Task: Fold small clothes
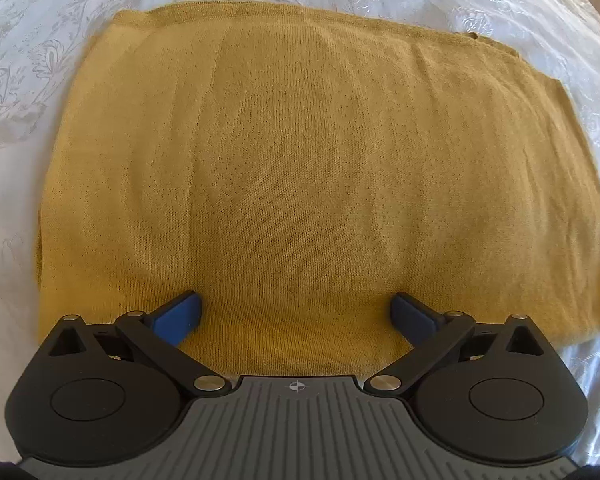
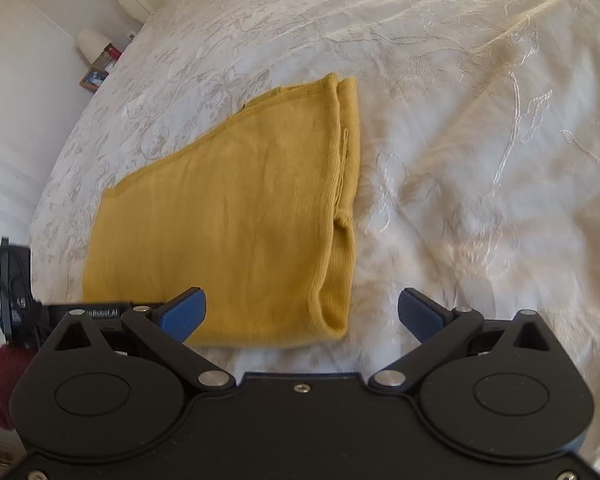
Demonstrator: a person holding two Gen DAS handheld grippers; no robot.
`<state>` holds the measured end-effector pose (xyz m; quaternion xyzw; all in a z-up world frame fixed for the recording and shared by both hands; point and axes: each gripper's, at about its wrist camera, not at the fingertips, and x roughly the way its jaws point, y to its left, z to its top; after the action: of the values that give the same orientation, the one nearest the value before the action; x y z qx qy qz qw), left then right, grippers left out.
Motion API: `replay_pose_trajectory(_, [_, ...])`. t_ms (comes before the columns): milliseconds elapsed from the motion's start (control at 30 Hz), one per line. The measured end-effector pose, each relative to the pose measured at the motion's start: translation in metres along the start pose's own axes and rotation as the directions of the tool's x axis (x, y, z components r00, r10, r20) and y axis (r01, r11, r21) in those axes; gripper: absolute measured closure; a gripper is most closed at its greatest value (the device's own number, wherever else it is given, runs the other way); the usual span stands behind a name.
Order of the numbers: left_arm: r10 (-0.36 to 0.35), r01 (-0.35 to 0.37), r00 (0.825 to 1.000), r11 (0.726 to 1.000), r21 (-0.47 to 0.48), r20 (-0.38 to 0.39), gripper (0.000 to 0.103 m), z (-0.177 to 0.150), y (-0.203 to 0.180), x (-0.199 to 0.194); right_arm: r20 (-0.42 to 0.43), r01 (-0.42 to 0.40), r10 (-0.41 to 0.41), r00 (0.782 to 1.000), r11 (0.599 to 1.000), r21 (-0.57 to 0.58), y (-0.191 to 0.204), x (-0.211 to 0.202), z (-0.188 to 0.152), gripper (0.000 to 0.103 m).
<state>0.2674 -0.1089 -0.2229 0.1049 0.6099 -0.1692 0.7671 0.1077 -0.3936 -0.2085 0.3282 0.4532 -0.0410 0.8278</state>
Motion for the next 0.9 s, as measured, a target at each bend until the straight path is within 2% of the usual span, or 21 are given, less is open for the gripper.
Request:
replay_pose_trajectory(200, [0.013,-0.013,1.000,1.000,-0.001,0.001,0.000,-0.001,0.003,0.003,-0.040,-0.028,0.029,0.999,0.999,0.035,-0.010,0.036,0.029,0.001])
replay_pose_trajectory(367, [-0.005,0.005,1.000,1.000,0.000,0.003,0.000,0.001,-0.002,0.000,-0.028,-0.104,0.106,0.994,0.992,0.070,-0.018,0.045,0.040,0.001])
replay_pose_trajectory(500, [-0.021,0.023,0.997,0.999,-0.030,0.073,0.002,0.010,0.001,-0.022,-0.037,-0.132,0.135,0.990,0.989,0.063,-0.015,0.053,0.048,0.001])
replay_pose_trajectory(600, [-0.022,0.026,0.992,0.999,-0.033,0.126,0.002,0.031,0.002,-0.033,-0.041,-0.143,0.145,0.989,0.988,0.057,-0.017,0.056,0.048,0.000])
replay_pose_trajectory(733, [-0.013,0.022,0.987,0.998,-0.053,0.158,0.002,0.071,-0.001,-0.026,-0.040,-0.158,0.160,0.986,0.986,0.055,-0.020,0.055,0.048,0.000])
replay_pose_trajectory(833, [0.029,-0.023,0.987,0.999,-0.040,0.157,0.002,0.094,-0.010,-0.010,-0.046,-0.169,0.171,0.984,0.984,0.057,-0.024,0.054,0.049,0.000])
replay_pose_trajectory(900, [0.073,-0.069,0.989,0.997,-0.031,0.130,0.002,0.107,-0.015,0.004,-0.049,-0.176,0.180,0.983,0.982,0.067,-0.026,0.053,0.049,0.000])
